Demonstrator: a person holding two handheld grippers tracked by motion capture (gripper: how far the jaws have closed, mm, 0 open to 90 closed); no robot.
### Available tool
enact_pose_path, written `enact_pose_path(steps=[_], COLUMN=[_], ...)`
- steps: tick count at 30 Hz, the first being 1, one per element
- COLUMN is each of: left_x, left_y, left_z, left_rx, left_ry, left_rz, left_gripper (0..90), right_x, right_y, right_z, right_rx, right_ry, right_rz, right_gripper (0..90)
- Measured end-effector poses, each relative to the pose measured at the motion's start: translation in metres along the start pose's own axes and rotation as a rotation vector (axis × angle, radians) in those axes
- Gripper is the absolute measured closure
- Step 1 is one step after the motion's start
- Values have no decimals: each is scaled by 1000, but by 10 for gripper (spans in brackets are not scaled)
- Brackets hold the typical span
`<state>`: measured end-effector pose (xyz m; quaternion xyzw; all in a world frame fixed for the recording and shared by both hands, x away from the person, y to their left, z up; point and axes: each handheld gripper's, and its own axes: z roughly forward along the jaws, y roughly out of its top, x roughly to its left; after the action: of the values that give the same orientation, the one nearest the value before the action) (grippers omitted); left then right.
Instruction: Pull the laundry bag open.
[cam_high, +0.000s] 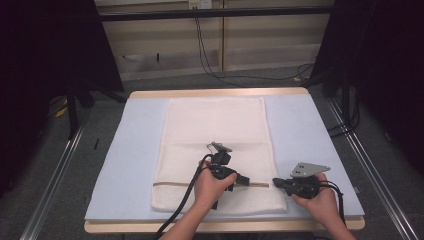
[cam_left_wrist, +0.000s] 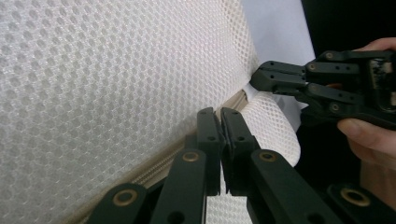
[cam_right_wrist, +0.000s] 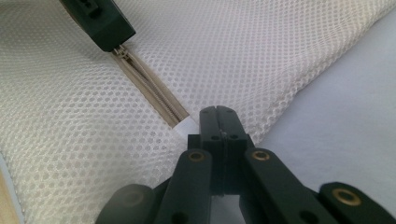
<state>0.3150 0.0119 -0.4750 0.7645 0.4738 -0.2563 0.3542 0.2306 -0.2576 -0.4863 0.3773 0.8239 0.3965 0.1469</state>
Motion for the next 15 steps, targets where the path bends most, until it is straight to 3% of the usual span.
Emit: enact_pose_path(steps=[14,15], left_x=[11,11], left_y=[-5,-5], left_z=[-18,-20], left_rx=[-5,-10], left_ry=[8,25], left_rz=[-21,-15], left_gripper=[874,874], right_x=[0,0], right_y=[0,0], right_z=[0,0], right_rx=[-2,-1], right_ry=[4,4], right_rz=[8,8], right_gripper=[900,900])
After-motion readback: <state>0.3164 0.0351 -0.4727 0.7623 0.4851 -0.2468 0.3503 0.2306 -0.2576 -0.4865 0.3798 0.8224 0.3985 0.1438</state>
